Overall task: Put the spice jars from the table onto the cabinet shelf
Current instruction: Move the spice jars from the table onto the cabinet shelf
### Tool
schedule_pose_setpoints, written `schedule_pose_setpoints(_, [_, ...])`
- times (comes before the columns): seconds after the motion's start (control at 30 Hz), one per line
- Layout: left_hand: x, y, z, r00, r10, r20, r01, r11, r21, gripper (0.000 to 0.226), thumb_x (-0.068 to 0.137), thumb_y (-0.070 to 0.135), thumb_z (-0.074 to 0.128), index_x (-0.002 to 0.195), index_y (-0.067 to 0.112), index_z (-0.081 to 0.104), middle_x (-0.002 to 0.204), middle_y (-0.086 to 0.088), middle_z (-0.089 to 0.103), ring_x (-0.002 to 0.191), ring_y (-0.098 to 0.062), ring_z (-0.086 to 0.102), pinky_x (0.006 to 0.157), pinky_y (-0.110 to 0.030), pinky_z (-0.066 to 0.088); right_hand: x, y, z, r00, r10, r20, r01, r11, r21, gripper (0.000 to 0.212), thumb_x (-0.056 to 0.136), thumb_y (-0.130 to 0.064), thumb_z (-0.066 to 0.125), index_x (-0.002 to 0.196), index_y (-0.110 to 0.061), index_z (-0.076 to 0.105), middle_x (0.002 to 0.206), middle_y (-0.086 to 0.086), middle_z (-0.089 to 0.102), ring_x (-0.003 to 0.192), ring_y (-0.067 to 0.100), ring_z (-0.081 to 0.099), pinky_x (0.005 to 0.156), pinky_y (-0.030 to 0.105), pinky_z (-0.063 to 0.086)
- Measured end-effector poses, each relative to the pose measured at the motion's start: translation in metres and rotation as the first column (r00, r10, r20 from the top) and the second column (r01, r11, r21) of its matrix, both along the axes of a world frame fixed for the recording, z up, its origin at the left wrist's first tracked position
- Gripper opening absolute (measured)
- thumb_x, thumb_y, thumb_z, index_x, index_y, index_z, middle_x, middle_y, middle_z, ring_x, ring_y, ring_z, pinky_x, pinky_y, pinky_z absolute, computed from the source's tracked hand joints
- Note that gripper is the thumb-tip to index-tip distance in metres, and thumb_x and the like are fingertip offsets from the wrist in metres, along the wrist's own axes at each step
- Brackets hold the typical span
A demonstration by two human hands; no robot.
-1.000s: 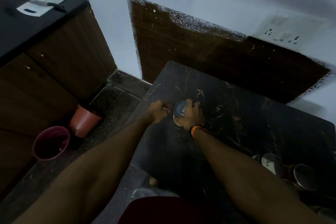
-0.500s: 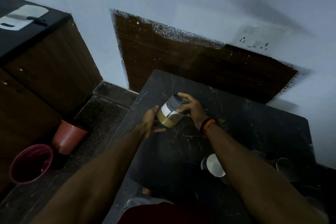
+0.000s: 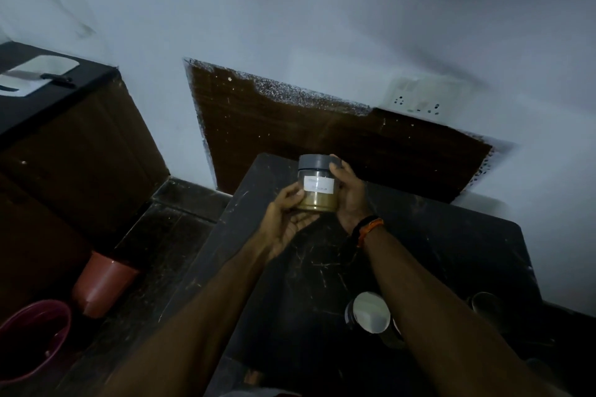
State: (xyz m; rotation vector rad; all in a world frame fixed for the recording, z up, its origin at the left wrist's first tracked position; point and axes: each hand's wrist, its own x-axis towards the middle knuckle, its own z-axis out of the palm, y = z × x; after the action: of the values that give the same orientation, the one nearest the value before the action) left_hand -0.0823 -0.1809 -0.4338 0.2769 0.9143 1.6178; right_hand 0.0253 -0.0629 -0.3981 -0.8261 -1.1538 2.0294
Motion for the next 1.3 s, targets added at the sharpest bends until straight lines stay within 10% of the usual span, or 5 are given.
schedule_pose_setpoints(1.3, [0.033,0.132,0.357,0.787,0.112,-0.607,0.334,0.750,0.571,0.065,0.084,0.014,0.068,0.145,0.021,0.046,0.125,-0.022,0.066,0.119,-0.036,0.063,0.101,-0.048,0.052,0.074,0.078,0.353,0.888,-0.163,-0.430,0.414,0.691,0.593,0.053,0.090,-0.036,0.064,0.138,-0.014,0.053,0.132,0.014,0.063,0.120,0.036,0.061,0.102,0.062,0.046])
